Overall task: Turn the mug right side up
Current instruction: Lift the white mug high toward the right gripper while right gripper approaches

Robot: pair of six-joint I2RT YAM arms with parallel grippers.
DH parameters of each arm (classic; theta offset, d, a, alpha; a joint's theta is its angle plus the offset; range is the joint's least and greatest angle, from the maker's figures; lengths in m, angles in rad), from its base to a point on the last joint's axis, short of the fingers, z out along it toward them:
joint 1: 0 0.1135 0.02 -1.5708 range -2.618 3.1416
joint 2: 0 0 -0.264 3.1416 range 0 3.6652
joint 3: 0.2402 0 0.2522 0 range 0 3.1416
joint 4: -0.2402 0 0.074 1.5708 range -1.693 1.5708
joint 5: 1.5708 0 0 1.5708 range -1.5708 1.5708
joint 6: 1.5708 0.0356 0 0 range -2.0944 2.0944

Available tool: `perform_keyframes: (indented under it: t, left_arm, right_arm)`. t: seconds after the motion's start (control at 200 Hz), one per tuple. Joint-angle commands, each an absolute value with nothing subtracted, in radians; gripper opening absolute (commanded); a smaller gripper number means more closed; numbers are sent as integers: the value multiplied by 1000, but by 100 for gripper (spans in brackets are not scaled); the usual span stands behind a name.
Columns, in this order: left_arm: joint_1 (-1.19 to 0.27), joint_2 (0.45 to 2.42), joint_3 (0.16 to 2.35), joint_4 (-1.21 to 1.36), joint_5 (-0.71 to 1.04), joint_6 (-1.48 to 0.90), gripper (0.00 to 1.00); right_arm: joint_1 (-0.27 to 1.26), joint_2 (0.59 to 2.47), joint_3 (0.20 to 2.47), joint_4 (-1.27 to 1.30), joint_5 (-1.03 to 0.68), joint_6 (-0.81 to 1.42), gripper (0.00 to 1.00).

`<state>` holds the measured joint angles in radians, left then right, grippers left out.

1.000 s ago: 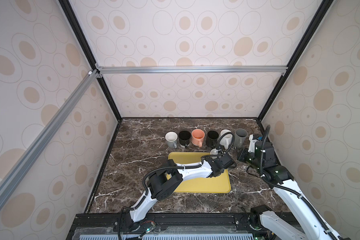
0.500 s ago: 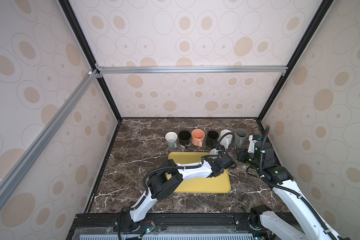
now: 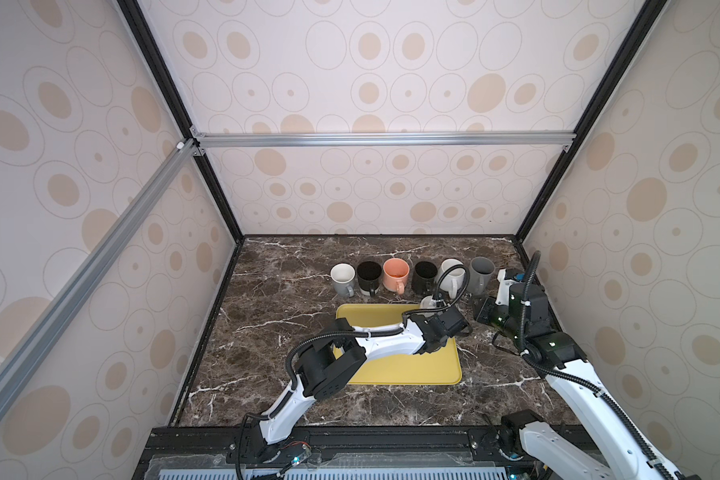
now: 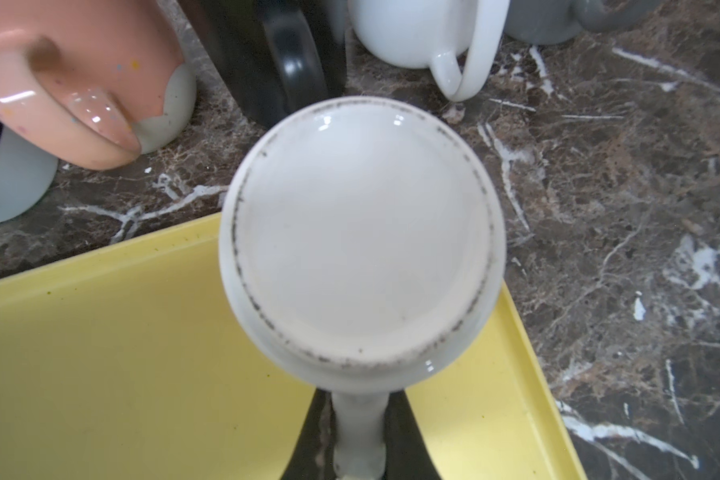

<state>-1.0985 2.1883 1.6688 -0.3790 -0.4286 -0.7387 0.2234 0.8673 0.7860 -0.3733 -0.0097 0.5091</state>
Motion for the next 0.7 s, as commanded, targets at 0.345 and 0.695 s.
perform_keyframes:
  t: [0.345,0.695]
  left_arm:
    - [-1088,2045,1601,-313,-463,-694,0]
    - [-1090,1973,1721,-447,-421,-628,0]
  right_arm:
    - [224,862,779,-372,-21,507,29]
    - [222,884,811,-462,-56,475,28]
